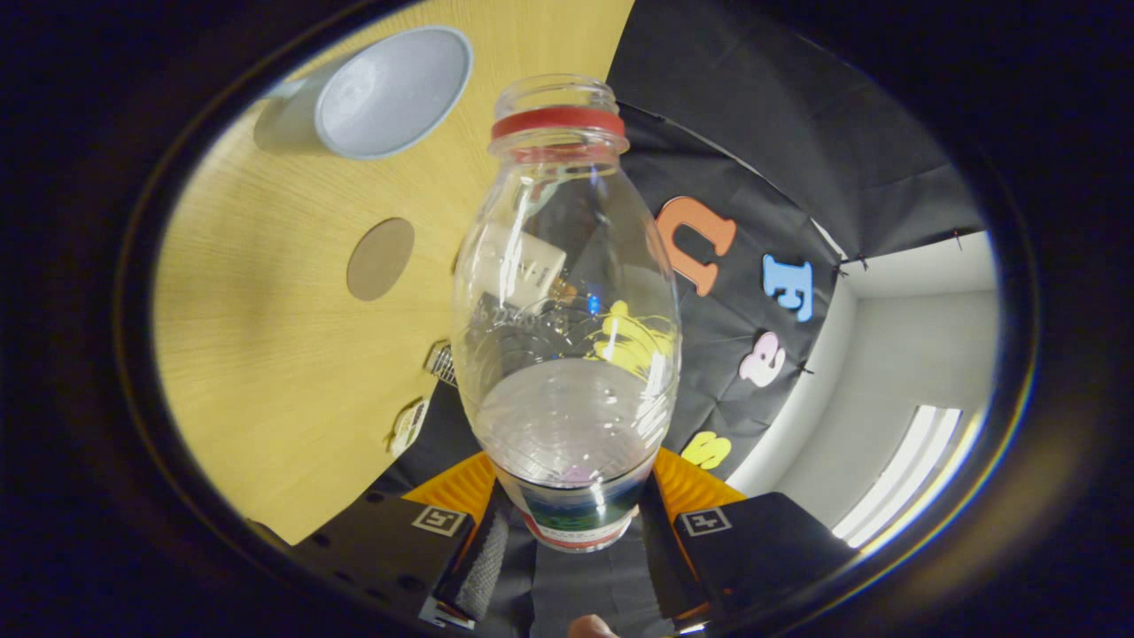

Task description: Take the bottle from table, then pour the juice into the cup, finally place the bottle on the coaster

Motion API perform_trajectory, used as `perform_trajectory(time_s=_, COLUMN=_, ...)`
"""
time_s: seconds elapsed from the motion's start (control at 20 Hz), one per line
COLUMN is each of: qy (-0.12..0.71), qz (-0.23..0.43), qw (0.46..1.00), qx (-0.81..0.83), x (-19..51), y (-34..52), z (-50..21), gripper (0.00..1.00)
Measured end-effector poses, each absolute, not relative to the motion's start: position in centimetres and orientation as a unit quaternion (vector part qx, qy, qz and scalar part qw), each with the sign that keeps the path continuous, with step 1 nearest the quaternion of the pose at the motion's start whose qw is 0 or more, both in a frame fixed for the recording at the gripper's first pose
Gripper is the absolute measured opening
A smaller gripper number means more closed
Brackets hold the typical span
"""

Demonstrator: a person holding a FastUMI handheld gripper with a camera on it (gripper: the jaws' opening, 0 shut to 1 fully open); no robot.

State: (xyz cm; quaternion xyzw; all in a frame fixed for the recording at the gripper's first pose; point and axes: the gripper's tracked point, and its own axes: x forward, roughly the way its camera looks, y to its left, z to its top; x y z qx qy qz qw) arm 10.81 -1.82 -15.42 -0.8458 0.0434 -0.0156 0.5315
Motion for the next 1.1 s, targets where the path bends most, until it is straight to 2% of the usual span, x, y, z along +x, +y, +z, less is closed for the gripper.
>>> perform_trajectory(time_s=0.45, qy=0.079, qz=-0.002, qw=0.584, qx=-0.808, x=10.5, y=-2.7, z=-16.6, gripper=0.73)
perform_trajectory(time_s=0.85, qy=0.179, qz=0.054, qw=0.720, qx=-0.668, x=9.3, y=-4.1, z=-20.2, gripper=0.74)
perform_trajectory(time_s=1.1, qy=0.195, qz=0.073, qw=0.802, qx=-0.561, x=8.8, y=-4.2, z=-20.2, gripper=0.74)
